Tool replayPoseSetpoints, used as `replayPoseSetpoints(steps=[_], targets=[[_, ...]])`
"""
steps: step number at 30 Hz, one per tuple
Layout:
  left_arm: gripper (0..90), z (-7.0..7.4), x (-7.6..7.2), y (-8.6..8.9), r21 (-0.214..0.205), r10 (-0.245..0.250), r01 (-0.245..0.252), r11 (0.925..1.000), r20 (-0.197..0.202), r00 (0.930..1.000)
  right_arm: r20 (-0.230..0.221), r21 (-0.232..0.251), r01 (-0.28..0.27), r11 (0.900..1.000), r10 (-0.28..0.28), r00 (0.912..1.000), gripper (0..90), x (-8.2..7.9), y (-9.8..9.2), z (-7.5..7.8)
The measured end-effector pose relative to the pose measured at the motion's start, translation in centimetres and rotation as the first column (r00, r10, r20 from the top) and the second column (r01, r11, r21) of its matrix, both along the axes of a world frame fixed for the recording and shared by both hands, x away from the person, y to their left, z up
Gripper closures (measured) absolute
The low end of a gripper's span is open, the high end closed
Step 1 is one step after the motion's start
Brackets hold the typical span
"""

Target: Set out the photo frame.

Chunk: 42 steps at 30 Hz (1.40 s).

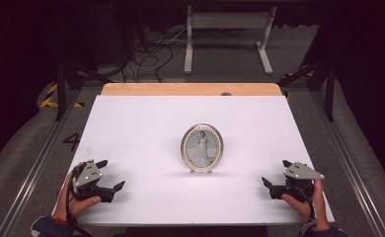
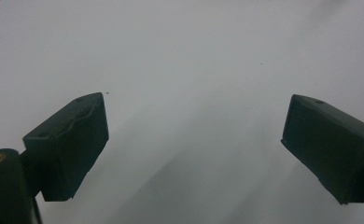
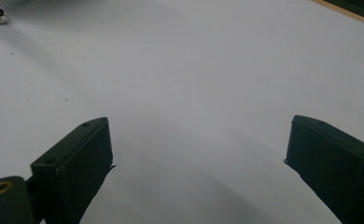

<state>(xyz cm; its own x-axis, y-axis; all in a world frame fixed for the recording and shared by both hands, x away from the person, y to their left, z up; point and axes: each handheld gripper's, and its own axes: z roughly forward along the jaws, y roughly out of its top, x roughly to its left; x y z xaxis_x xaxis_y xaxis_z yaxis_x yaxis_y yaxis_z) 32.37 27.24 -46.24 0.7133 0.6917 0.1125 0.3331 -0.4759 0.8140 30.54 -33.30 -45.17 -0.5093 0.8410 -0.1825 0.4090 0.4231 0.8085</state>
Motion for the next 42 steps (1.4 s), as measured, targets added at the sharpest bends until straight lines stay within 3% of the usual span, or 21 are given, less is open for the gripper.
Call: replayPoseSetpoints(steps=[6, 22, 25, 42], targets=[[7.7, -0.20, -0.11, 1.32, -0.023, 0.032, -0.032, 0.9992, -0.003, 0.9995, -0.005, -0.012, 0.012, 0.9999, -0.012, 0.9999, 7.0, -0.03, -0.52, -0.29], [11.0, -0.23, -0.42, 1.19, 0.007, 0.022, -0.022, 0.9997, -0.003, 0.9997, -0.001, -0.010, 0.009, 0.9999, -0.009, 1.0000, 6.9, 0.06, -0.35, -0.20], [9.3, -0.23, -0.30, 1.19, 0.010, 0.035, -0.035, 0.9993, -0.006, 0.9994, -0.012, -0.032, 0.007, 0.9995, -0.008, 0.9999, 6.9, 0.22, -0.32, -0.45], [7.9, -0.02, -0.16, 1.24, 0.011, 0.045, -0.045, 0.9989, 0.001, 0.9990, 0.002, -0.005, 0.020, 0.9998, -0.020, 0.9998, 7.0, 0.12, -0.69, -0.10]])
